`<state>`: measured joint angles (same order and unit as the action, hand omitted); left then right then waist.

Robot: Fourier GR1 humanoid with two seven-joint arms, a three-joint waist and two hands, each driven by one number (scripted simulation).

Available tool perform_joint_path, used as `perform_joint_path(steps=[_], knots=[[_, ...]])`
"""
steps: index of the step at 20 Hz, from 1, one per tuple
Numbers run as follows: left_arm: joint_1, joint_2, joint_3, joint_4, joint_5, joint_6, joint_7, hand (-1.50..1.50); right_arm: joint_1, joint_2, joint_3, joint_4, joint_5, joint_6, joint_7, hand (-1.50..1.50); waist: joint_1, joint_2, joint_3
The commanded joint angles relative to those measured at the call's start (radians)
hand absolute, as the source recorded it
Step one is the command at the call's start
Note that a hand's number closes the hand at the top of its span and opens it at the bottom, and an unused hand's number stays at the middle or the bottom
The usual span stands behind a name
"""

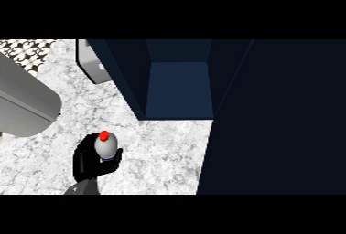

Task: Pick up the bottled water, place it into the cabinet and close the cabinet

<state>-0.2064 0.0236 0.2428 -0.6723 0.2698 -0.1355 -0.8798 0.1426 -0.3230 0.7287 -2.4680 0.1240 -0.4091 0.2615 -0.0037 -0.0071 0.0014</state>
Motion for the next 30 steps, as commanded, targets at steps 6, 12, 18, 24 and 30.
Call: perform_joint_path(steps=[6,12,18,24,30], knots=[[0.235,-0.023,-0.267,-0.412,0.033,0.066,0.185,1.50,0.050,-0.027,0.039,-0.101,0.077,-0.014,0.019,-1.50,0.007,-0.001,0.000],[0.259,-0.023,-0.461,-0.590,0.131,0.187,0.306,1.50,0.029,-0.041,0.004,-0.122,0.052,-0.008,0.046,-1.50,-0.001,0.002,-0.001],[0.262,-0.024,-0.483,-0.752,0.100,0.289,0.404,1.50,-0.021,0.036,0.079,-0.052,0.143,-0.044,0.074,-1.50,0.001,0.004,-0.002],[0.154,-0.024,-0.606,-0.837,0.080,0.514,0.483,1.50,0.010,-0.038,0.030,-0.138,0.074,-0.032,0.063,-1.50,-0.007,0.004,-0.002],[0.103,-0.024,-0.635,-0.829,0.064,0.540,0.540,1.50,0.086,-0.085,0.057,-0.127,0.061,-0.026,-0.026,-1.50,-0.009,0.004,-0.001]])
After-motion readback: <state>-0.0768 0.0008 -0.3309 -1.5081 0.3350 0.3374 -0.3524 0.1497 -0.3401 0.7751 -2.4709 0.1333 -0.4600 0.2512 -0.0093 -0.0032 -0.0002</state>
